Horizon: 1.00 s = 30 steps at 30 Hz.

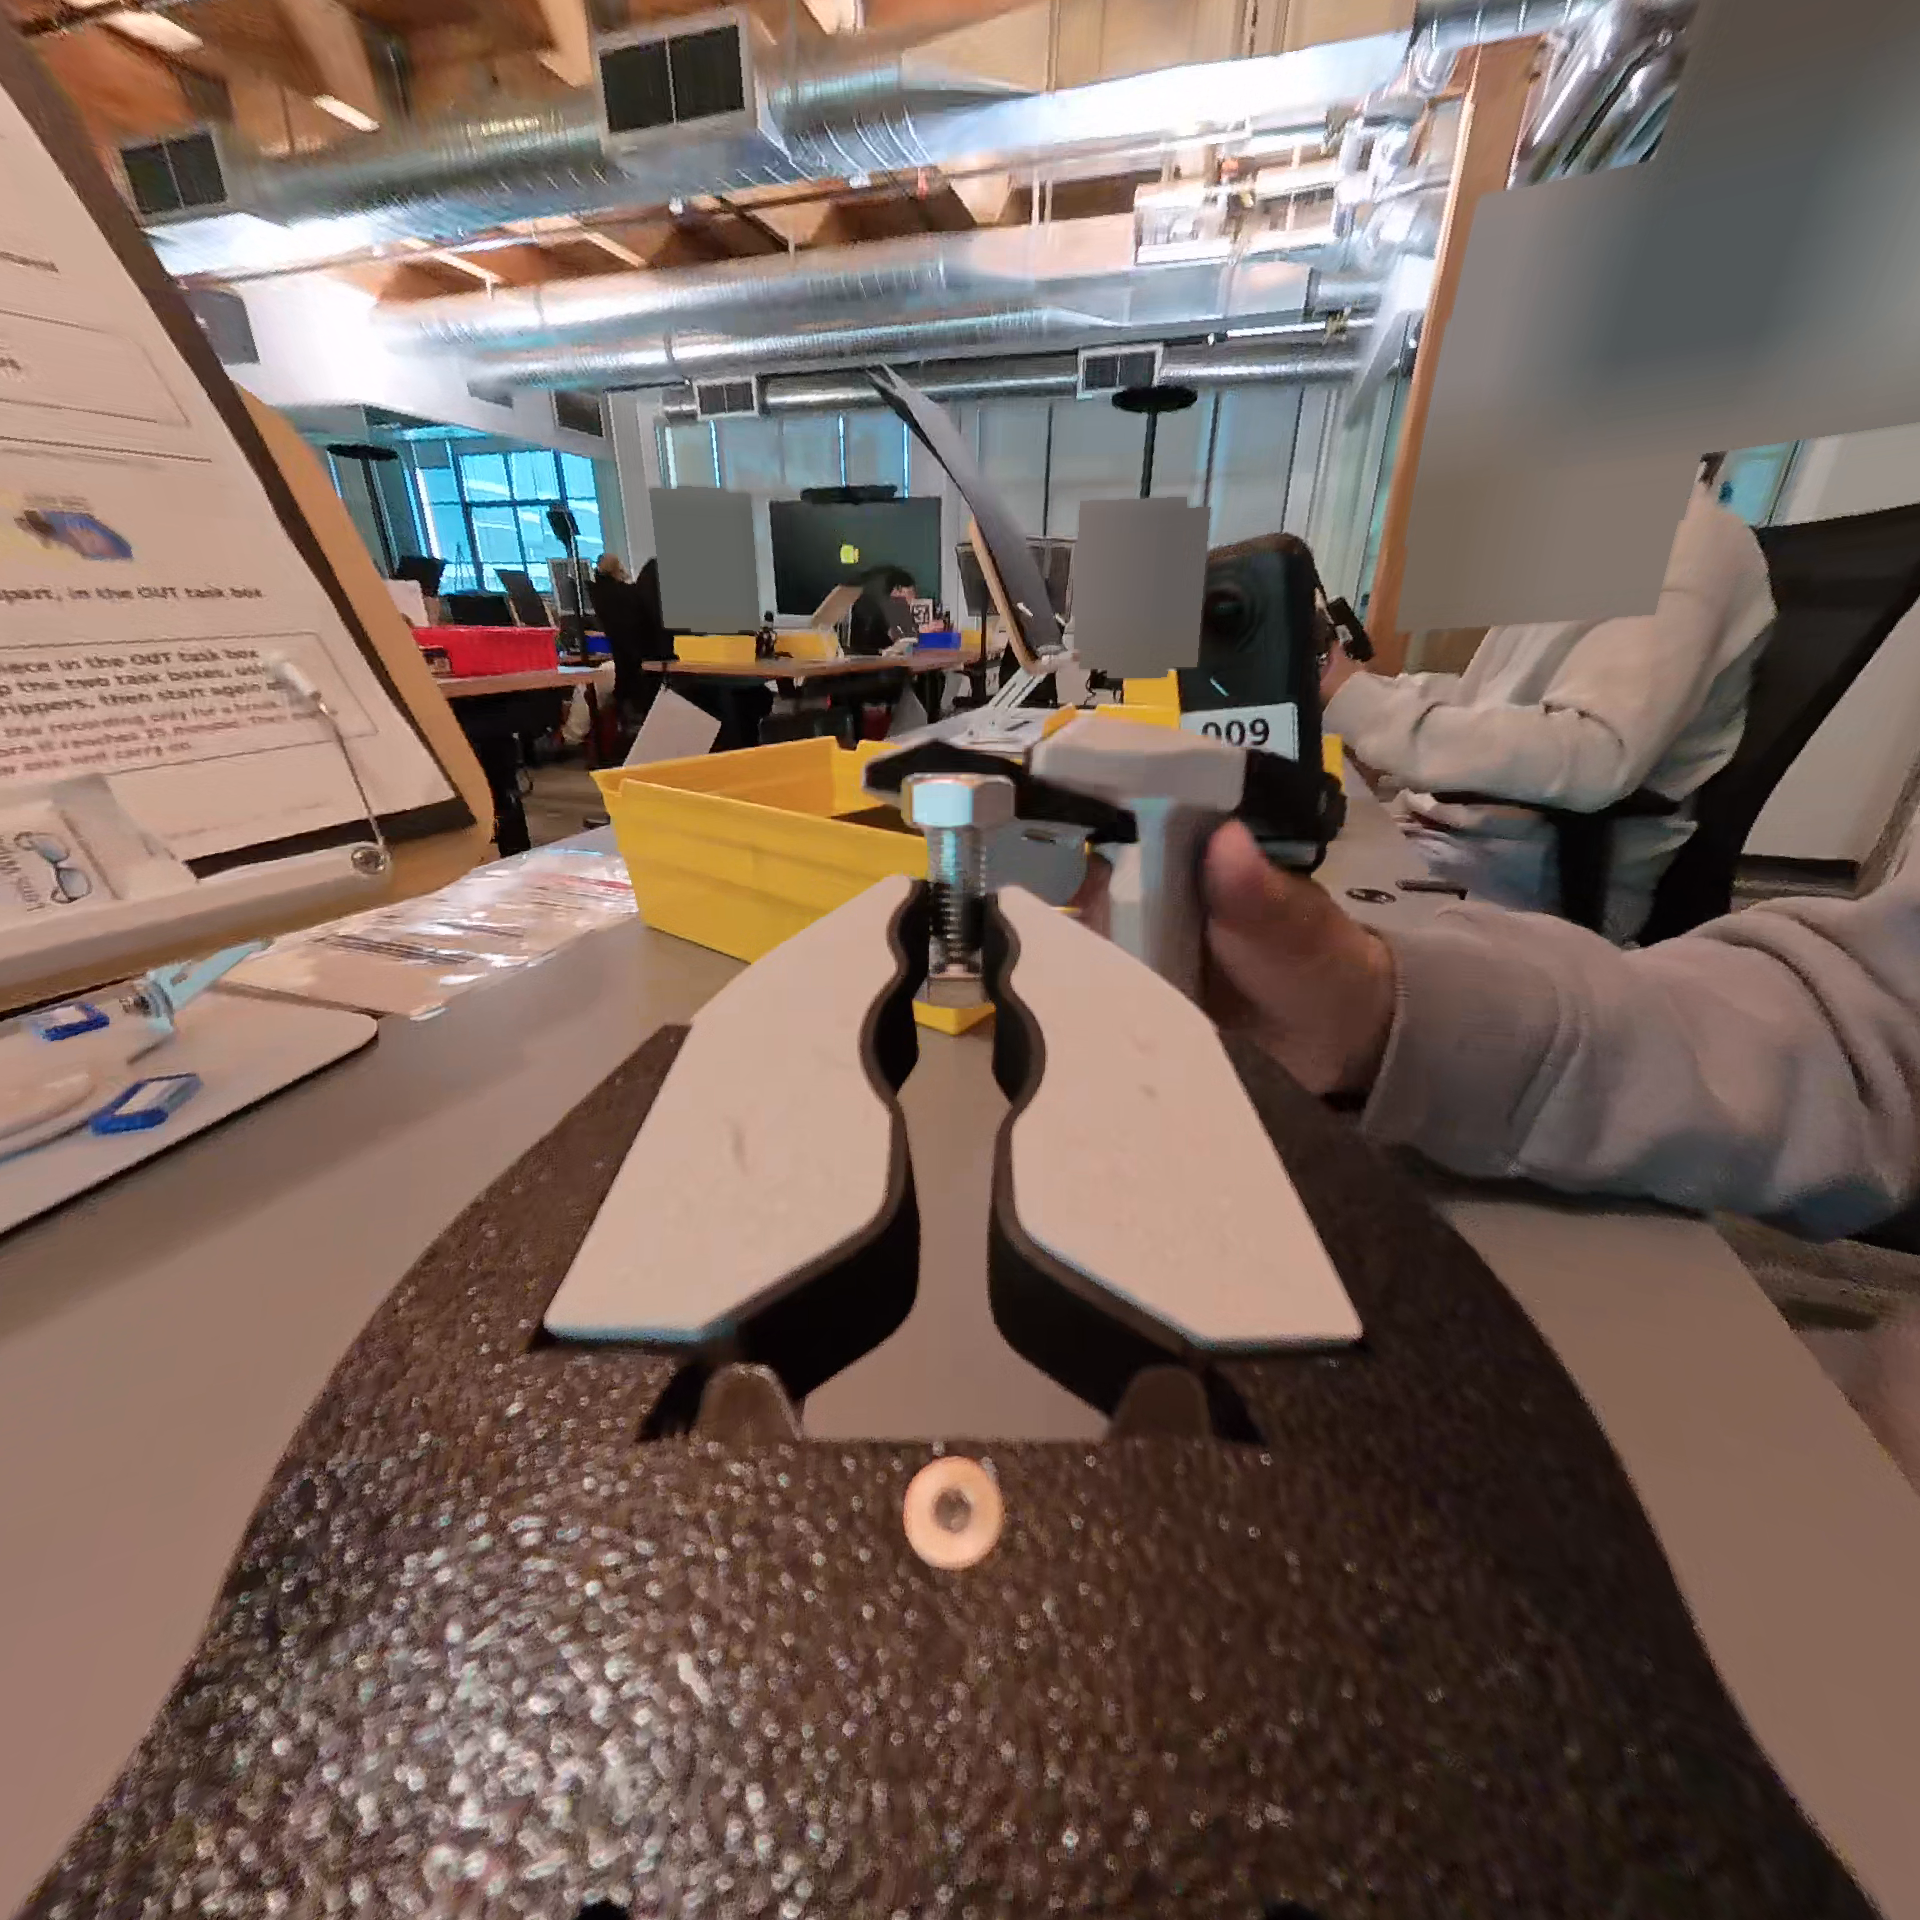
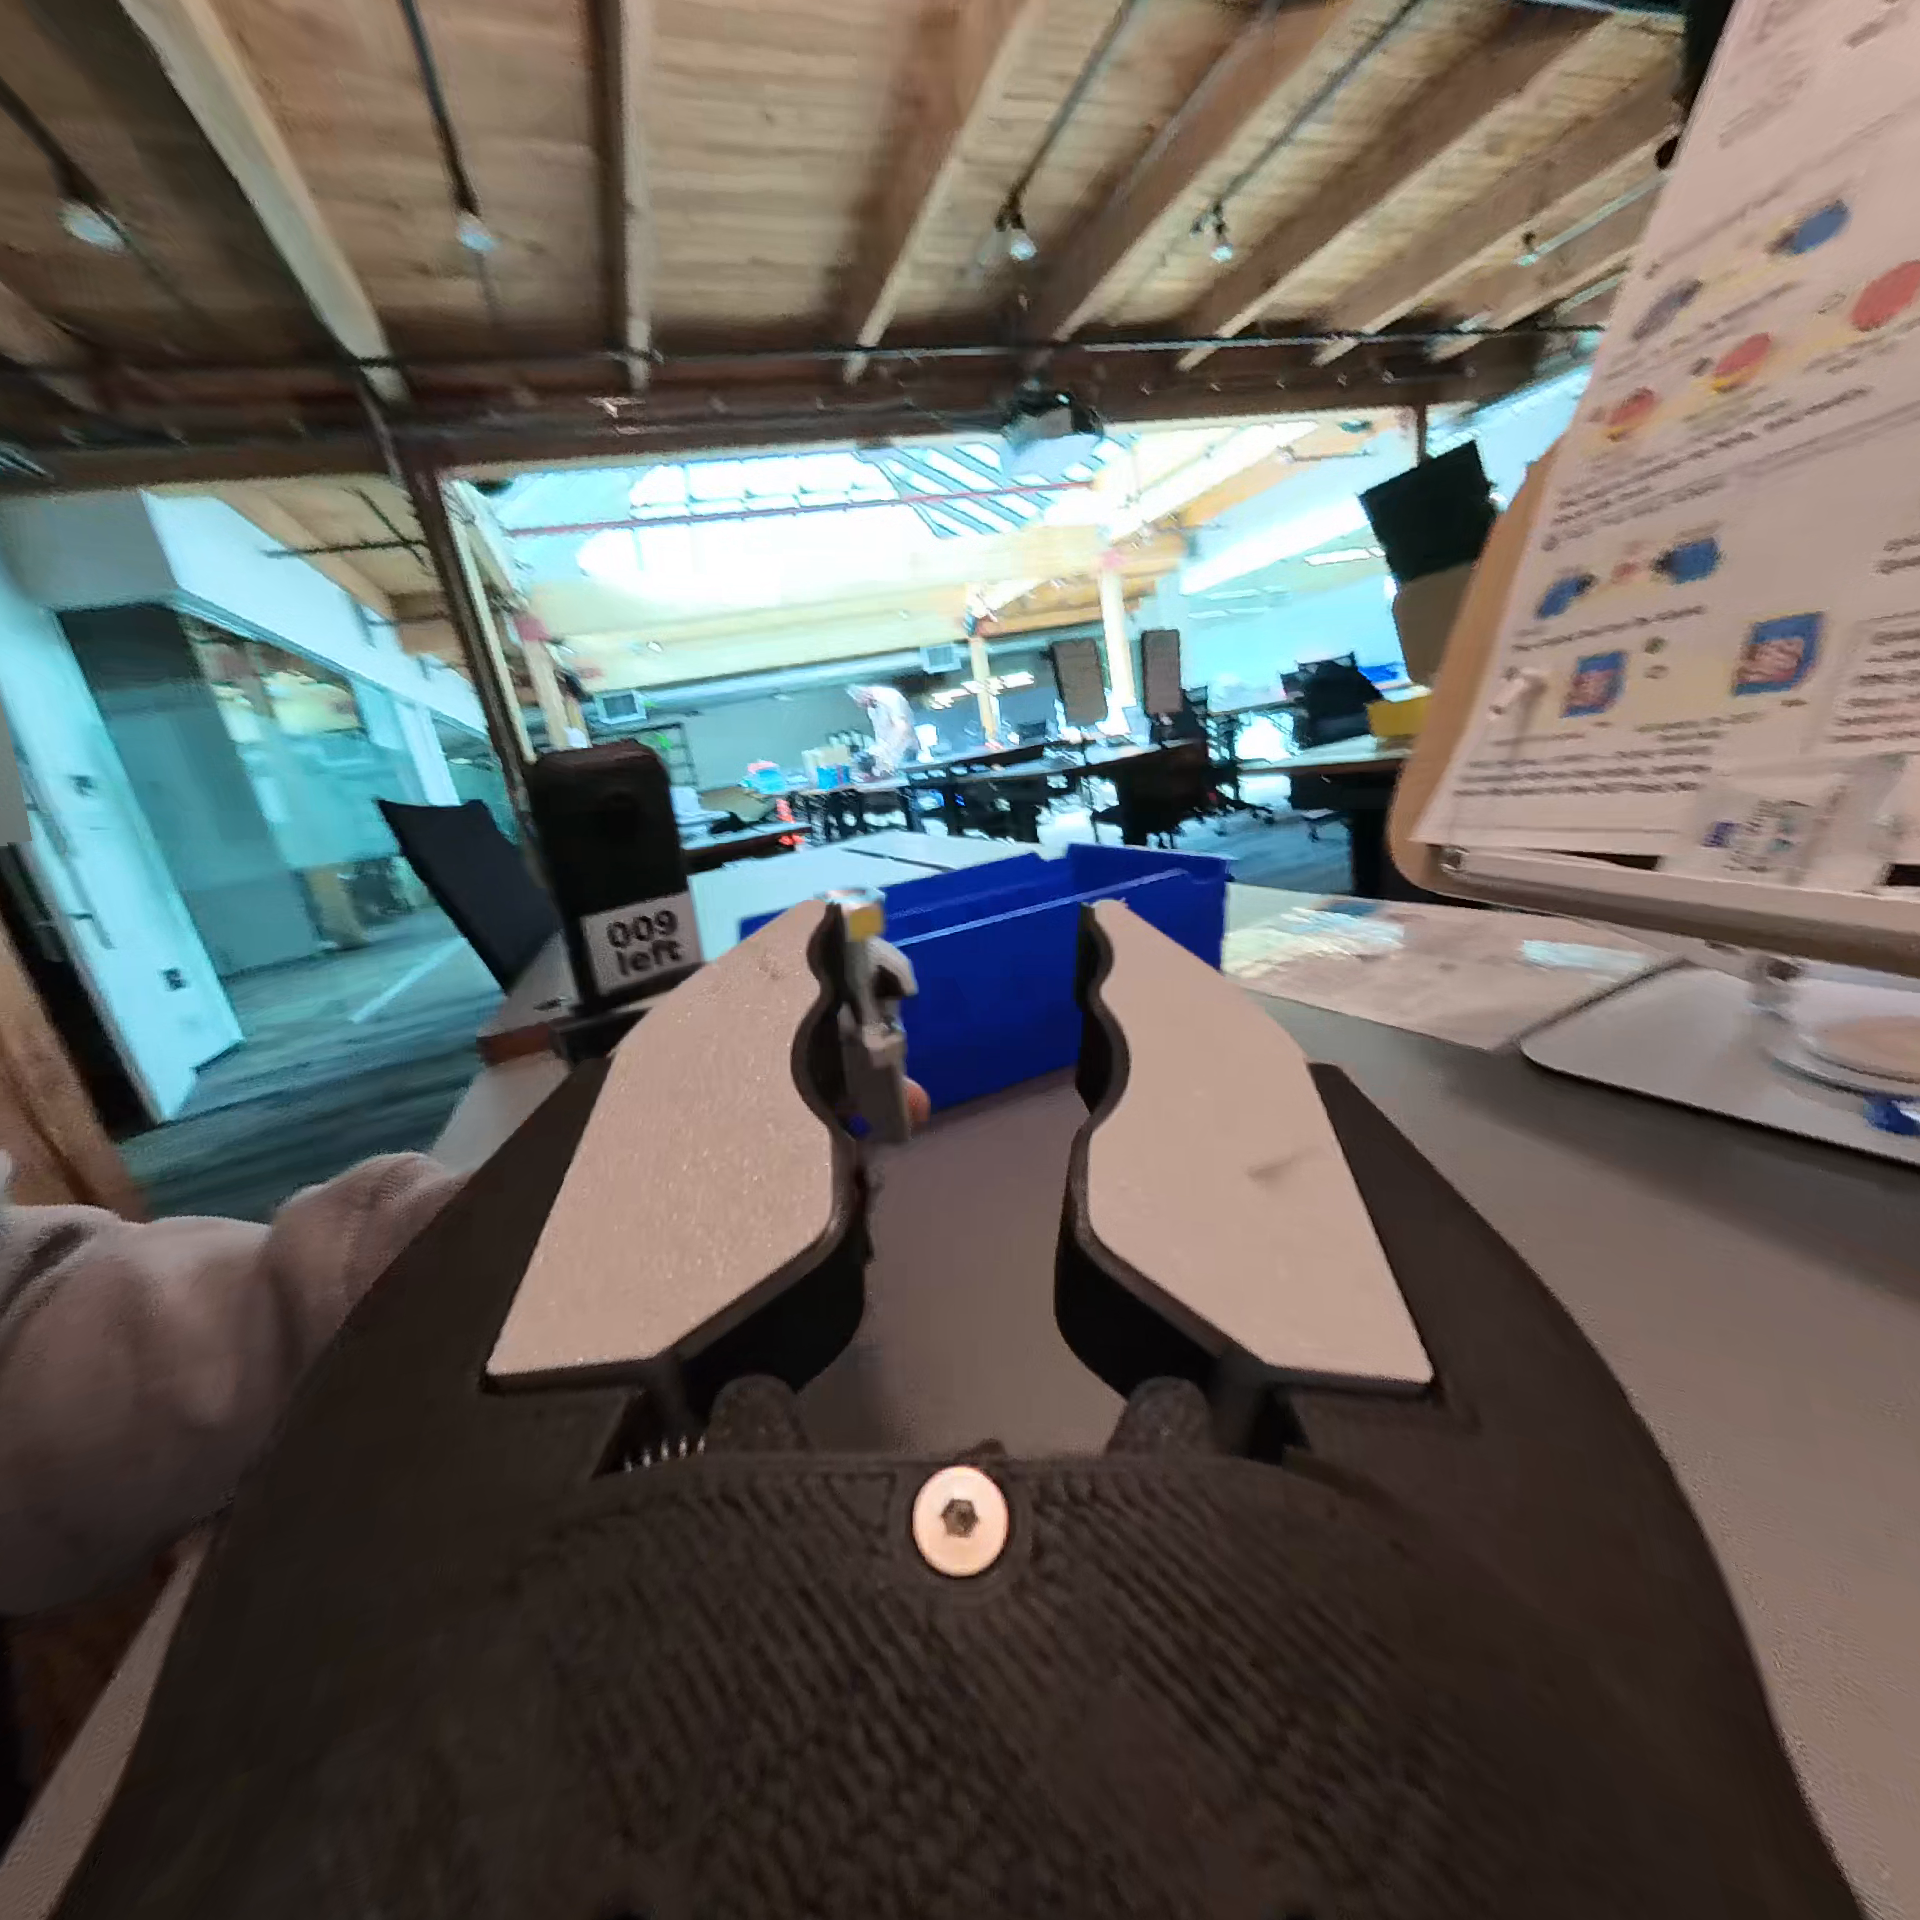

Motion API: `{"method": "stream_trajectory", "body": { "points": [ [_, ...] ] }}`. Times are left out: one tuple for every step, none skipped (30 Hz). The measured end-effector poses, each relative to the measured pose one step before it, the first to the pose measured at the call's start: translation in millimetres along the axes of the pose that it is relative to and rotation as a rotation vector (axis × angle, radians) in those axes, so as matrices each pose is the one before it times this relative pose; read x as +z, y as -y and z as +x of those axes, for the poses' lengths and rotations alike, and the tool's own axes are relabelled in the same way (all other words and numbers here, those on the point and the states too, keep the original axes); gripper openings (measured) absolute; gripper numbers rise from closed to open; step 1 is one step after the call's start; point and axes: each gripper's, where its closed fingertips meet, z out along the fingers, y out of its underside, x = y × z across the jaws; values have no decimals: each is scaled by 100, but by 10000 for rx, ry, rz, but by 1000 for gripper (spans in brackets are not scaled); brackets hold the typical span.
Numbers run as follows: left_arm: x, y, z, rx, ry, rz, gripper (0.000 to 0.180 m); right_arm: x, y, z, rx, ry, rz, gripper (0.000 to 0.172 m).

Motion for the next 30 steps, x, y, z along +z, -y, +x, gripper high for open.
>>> {"method": "stream_trajectory", "body": {
  "points": [
    [184,-40,236,107,-48,-32,9,216,113,-654,2,267,71,41],
    [199,-70,245,149,-42,-61,9,238,-119,-509,-127,159,-85,41],
    [194,-206,164,149,-10,-147,8,202,-299,-293,-234,42,-174,41],
    [178,-291,102,129,25,-200,9,155,-359,-178,-261,-15,-195,40],
    [173,-238,123,89,-6,-160,8,124,-323,-139,-200,2,-161,40],
    [143,-109,187,36,-61,-64,8,95,-244,-92,-105,2,-113,39],
    [105,11,152,-2,-49,20,8,57,-135,33,-40,-52,-49,37],
    [45,74,18,-32,21,63,8,-14,-47,205,4,-125,-1,36],
    [-40,86,-113,-63,65,69,8,-62,114,238,67,-93,71,38],
    [-112,68,-187,-57,72,50,8,-50,19,198,100,3,0,39],
    [-180,86,-302,-42,132,64,8,-61,-57,281,112,-56,-42,42],
    [-275,246,-342,-59,130,175,8,-144,25,480,122,-215,32,44],
    [-324,524,-108,-86,-57,358,9,-248,-53,986,135,-562,-9,31],
    [-270,647,12,-91,-106,419,8,-256,-347,1374,17,-734,-173,26],
    [-154,251,-206,-63,86,154,8,-95,-235,558,63,-159,-140,38],
    [-9,-305,-268,-26,138,-193,8,-55,-11,-390,118,422,-27,41],
    [95,-534,-183,-18,108,-329,8,-18,252,-591,147,402,164,43],
    [141,-390,4,32,37,-230,8,41,414,-677,67,317,288,44],
    [170,-137,208,95,-58,-89,8,107,362,-736,-39,300,235,44],
    [168,-18,286,116,-83,-22,8,186,172,-681,-111,246,74,44],
    [165,-32,220,120,-52,-28,8,193,5,-562,-161,192,-18,44],
    [139,-127,172,103,-34,-86,8,148,-128,-378,-175,100,-78,43],
    [121,-199,111,79,-19,-133,8,118,-236,-120,-149,-21,-117,43],
    [80,-159,75,96,2,-111,8,60,-194,5,-97,-66,-78,42],
    [54,-35,80,109,4,-49,8,27,-103,78,-23,-71,-26,40],
    [16,50,24,63,24,10,8,-27,-61,227,61,-124,-12,37],
    [-57,110,-117,-10,80,61,8,-59,63,299,126,-103,46,39],
    [-120,134,-195,-75,82,93,8,-82,77,256,191,-22,31,42],
    [-174,161,-260,-116,80,123,8,-85,-4,281,227,-12,-21,45],
    [-227,277,-190,-102,16,209,8,-209,26,778,200,-368,20,36]
  ]
}}
